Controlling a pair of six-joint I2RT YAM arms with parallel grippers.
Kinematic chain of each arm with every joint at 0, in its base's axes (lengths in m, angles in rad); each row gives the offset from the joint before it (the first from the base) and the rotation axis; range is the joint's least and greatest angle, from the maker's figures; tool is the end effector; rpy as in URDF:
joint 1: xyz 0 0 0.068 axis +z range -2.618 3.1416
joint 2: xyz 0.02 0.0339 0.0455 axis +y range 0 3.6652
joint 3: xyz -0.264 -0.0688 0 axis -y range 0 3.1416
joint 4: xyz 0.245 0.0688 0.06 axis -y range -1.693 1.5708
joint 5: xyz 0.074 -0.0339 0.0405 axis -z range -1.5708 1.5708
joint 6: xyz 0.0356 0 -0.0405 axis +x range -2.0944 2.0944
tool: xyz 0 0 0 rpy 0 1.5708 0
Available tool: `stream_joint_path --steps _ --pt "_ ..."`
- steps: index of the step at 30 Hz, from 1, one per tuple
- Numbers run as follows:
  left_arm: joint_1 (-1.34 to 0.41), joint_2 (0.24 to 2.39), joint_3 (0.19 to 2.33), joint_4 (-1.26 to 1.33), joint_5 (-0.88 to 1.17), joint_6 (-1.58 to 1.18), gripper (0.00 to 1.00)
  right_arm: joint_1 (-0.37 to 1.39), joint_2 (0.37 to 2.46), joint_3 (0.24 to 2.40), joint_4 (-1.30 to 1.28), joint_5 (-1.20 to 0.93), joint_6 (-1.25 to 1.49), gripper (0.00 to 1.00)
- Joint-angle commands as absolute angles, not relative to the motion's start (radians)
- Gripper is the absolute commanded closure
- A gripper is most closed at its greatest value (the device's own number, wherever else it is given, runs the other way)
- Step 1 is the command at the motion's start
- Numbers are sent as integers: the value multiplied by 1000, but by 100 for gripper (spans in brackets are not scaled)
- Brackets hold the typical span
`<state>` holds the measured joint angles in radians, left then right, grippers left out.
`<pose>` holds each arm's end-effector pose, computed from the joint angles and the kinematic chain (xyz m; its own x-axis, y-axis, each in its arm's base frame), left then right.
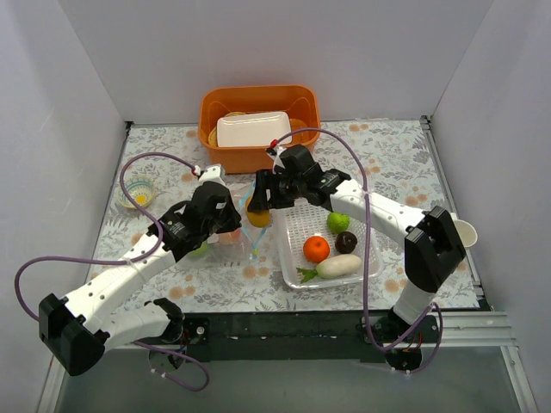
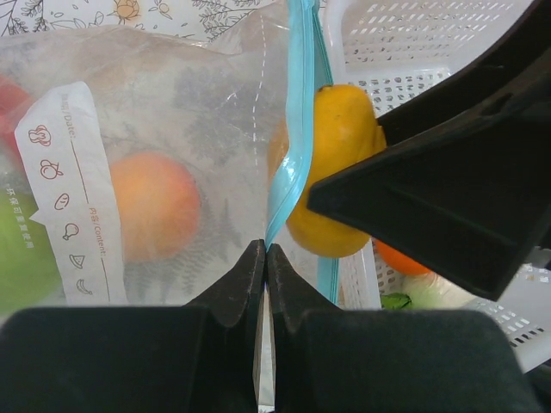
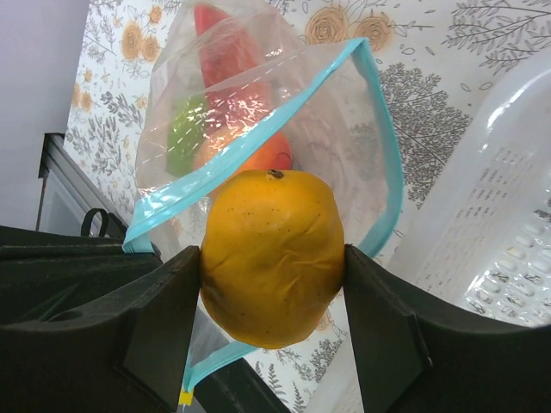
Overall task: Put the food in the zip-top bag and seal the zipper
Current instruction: Place the fake fruit in the zipper food storage bag.
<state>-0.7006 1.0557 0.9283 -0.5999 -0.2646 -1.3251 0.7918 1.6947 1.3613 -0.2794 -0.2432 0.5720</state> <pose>0.1754 -0.1357 0.2996 -0.5823 -0.7336 -0.3503 -0.3780 0.6258 -0.6822 0.2697 0.2854 0.2896 -0.7886 -0.0509 -0.6128 -0.4784 0.6770 0.5593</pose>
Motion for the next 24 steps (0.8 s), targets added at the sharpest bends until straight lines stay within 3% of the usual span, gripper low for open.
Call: stream_joint_path --steps 1,8,14,17,24 --pt "-701 1023 974 -620 -268 -1327 100 819 1727 1433 -244 -262 577 50" --pt "-701 1000 992 -635 -296 -1331 100 842 1766 1482 -261 -276 572 45" --pt "-701 973 993 -632 -327 -1344 100 853 1773 1505 -258 -290 555 34" --pt "-701 960 997 -635 -344 -1347 100 853 1761 1514 -262 -276 545 23" --pt "-701 957 996 -643 -373 -1348 100 848 1732 1540 -311 -233 542 12"
